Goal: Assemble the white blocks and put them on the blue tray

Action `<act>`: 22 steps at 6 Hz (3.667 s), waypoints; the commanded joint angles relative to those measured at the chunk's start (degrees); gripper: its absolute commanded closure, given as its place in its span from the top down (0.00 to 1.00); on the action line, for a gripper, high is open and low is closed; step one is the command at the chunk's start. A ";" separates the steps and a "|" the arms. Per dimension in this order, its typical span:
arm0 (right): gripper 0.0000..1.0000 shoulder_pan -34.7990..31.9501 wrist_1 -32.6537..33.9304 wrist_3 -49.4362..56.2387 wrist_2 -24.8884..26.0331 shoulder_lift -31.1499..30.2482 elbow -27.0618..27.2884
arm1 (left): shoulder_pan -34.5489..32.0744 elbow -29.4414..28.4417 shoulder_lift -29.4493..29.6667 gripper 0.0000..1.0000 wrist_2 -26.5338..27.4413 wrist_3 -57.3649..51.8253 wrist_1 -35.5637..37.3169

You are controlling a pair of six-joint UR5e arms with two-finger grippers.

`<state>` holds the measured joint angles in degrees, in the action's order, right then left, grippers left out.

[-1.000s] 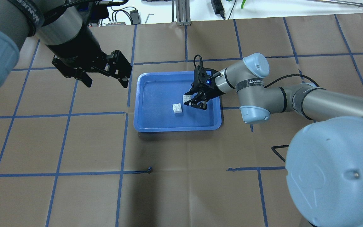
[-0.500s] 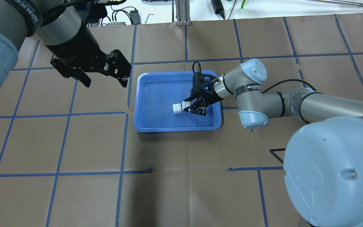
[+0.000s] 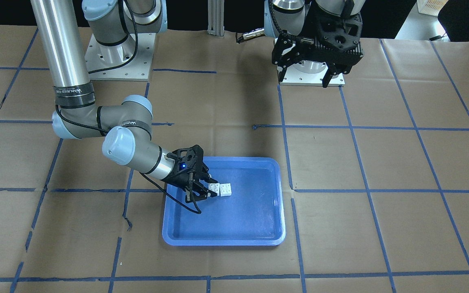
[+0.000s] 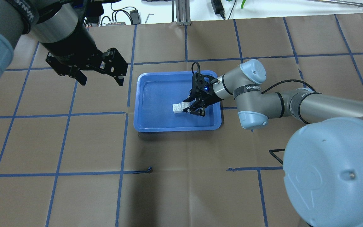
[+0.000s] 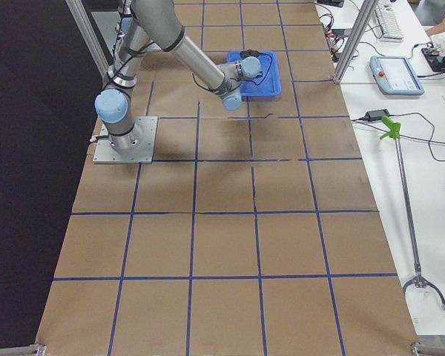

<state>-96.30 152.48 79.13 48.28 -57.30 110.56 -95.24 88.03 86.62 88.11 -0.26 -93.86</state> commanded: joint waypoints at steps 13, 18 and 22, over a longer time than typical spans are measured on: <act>0.37 -1.00 1.32 -0.12 -0.12 1.49 -0.26 | 0.05 0.03 -0.57 0.99 2.42 -0.09 0.17; 0.45 -1.00 1.32 -0.12 -0.29 1.49 -0.52 | 0.05 0.12 -0.66 0.99 2.42 0.00 0.17; 1.00 -0.30 0.80 -8.18 0.84 0.00 -3.23 | 0.05 0.12 -0.66 0.99 2.42 0.08 0.17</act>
<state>-96.99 153.59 73.83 48.42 -56.62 108.66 -95.19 88.15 85.96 90.53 -0.18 -93.69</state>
